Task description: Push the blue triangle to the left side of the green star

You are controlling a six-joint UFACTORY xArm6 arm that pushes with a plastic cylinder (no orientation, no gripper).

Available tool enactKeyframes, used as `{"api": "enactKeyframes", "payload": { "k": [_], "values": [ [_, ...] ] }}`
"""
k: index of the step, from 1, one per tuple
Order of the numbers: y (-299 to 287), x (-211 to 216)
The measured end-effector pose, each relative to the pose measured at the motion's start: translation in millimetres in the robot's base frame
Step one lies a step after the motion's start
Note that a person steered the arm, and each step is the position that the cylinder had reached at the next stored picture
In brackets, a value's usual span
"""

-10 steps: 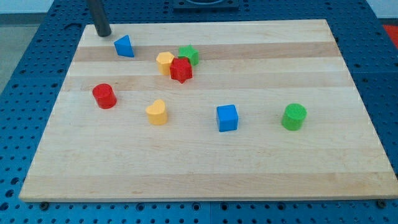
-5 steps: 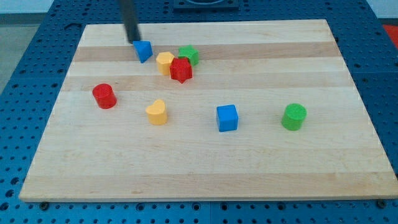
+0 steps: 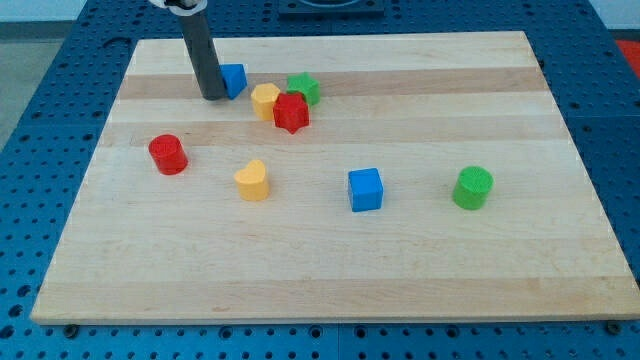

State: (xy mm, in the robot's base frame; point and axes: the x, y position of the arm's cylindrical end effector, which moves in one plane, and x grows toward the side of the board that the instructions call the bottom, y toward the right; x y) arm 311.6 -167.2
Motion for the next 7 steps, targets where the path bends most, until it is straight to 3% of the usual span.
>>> {"api": "enactKeyframes", "payload": {
  "k": [2,7],
  "values": [
    [-73.1,-22.8],
    [57.9,-28.3]
  ]
}}
